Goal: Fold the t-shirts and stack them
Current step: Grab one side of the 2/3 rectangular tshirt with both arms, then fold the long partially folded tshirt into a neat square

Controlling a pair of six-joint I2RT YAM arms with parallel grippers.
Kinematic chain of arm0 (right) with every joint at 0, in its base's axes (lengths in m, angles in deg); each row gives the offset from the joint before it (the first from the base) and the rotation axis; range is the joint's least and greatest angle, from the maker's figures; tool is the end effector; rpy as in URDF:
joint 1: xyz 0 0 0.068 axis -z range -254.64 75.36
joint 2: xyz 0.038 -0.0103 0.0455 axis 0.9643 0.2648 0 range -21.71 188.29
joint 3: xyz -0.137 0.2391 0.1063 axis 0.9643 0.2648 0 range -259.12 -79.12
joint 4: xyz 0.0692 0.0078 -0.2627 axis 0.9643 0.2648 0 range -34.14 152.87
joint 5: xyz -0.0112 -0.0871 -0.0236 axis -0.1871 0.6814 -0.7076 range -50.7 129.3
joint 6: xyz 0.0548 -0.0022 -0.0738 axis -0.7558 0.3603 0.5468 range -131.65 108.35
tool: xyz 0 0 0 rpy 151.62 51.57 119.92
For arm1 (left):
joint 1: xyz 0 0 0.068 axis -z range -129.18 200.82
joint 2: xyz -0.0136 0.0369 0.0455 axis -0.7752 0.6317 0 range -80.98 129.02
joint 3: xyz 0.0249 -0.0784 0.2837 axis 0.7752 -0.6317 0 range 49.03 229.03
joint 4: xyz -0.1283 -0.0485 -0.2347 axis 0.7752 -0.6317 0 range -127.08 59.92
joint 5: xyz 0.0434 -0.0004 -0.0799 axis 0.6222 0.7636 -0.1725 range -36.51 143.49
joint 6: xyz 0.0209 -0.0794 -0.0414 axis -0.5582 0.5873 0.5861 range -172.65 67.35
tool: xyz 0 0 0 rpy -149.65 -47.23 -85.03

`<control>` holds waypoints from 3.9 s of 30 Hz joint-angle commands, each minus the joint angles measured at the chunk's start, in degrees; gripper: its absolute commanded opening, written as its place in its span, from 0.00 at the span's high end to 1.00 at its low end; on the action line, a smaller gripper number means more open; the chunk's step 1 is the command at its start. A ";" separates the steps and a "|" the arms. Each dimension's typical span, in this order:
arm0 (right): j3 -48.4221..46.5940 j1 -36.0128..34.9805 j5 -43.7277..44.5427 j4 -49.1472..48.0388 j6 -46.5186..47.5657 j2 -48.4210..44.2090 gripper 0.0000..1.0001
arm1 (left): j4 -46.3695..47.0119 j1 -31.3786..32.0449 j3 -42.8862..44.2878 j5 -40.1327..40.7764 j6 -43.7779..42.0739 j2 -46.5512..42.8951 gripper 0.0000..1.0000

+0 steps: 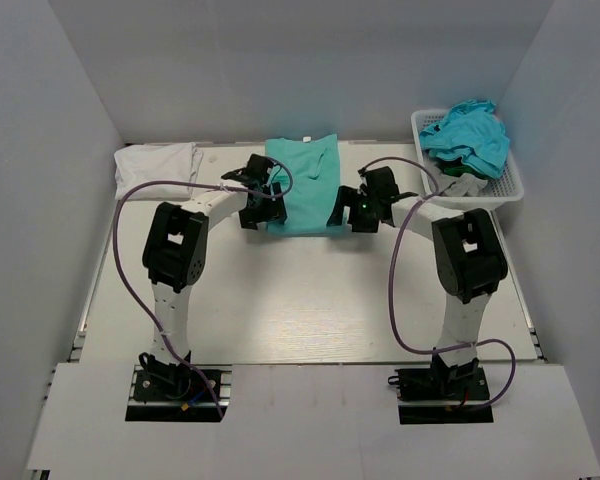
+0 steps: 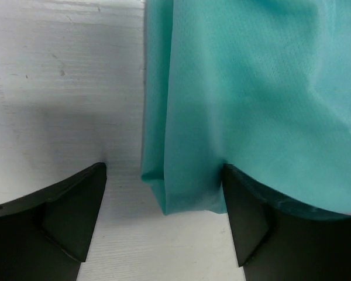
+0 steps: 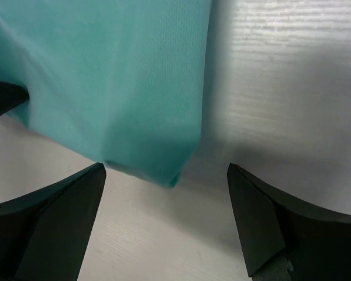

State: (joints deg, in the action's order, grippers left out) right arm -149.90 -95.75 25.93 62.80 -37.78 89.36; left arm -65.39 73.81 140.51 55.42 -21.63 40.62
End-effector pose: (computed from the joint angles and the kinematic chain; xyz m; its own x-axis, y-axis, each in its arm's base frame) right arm 0.4244 0.1843 0.1485 -0.8336 0.1375 -0.5350 -0.1445 0.8805 0.4515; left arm 0.4496 -0.1877 0.1392 -0.9120 -0.1727 -0.3720 -0.1082 0.9762 -0.1880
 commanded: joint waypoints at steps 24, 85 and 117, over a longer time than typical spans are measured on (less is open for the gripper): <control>6.44 -1.40 -10.19 5.40 -0.07 -6.71 1.00 | -0.28 1.53 -17.81 -11.43 1.85 -11.10 1.00; -13.07 9.85 -38.39 28.05 -4.28 -3.22 1.00 | -28.35 -4.00 16.06 -21.27 -5.61 -9.69 0.17; -9.73 9.68 -41.57 27.78 -2.70 -5.77 1.00 | 11.23 -4.00 -24.25 -46.93 -28.57 -28.36 0.31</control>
State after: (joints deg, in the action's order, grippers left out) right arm -160.43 -86.28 -13.65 91.61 -40.21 86.62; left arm -56.21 69.70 116.12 13.22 -49.41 11.46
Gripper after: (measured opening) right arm 0.034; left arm 0.703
